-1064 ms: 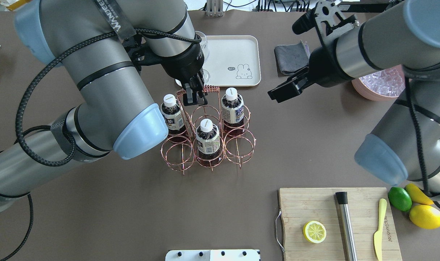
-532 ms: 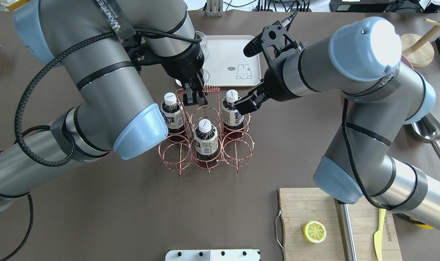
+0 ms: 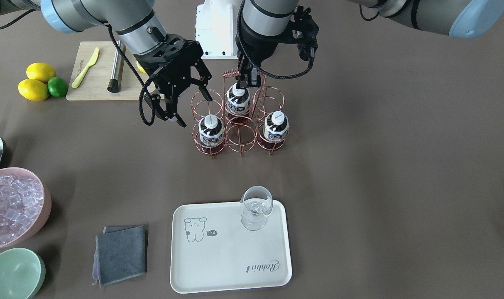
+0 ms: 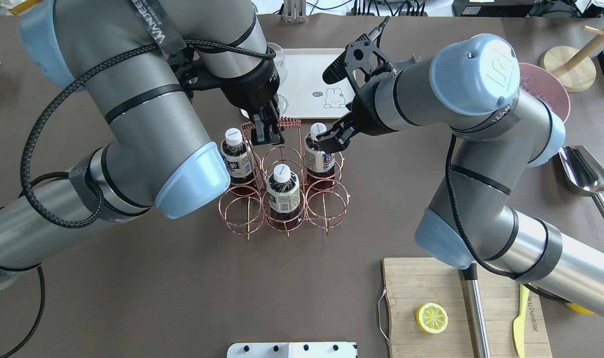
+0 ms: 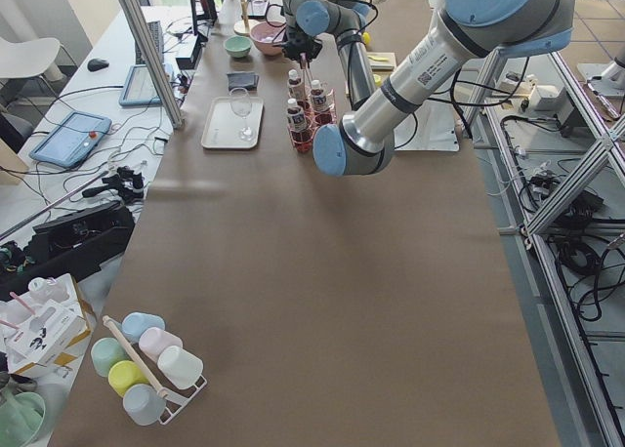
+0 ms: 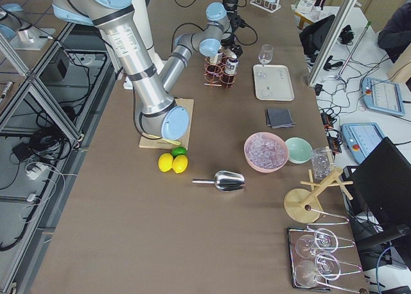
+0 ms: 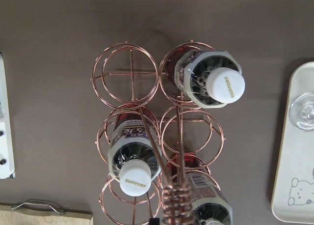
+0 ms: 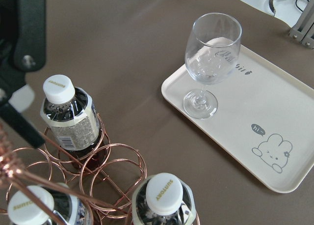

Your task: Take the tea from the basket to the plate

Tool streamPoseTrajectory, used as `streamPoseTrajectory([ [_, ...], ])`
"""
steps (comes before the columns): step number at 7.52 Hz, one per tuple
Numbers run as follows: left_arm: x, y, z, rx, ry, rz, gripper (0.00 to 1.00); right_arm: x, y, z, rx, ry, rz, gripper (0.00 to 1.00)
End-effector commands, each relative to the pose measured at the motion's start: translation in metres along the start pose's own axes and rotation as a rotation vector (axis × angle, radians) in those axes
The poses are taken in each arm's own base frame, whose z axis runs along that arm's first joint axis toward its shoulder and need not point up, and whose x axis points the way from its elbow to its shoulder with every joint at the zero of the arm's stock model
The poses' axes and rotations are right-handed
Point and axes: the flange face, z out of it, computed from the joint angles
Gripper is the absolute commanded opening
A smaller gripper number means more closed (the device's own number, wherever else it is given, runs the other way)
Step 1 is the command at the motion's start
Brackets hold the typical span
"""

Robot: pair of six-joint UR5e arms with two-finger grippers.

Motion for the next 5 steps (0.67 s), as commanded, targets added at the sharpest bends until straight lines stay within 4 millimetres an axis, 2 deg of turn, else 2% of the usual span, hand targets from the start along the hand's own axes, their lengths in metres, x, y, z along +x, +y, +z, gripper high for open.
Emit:
streamPoseTrajectory([
  [1,-0.0011,-0.0005,0.0025,0.002,-0.004,-0.001,0.0,0.0027,0.0023,0.0129,-0.019,-0.016,-0.028,0.91],
  [5,-0.0041,0.0012,0.0057,0.003,-0.009,0.0,0.0,-0.0053,-0.0018,0.0163,-0.041,-0.1,-0.041,0.88],
])
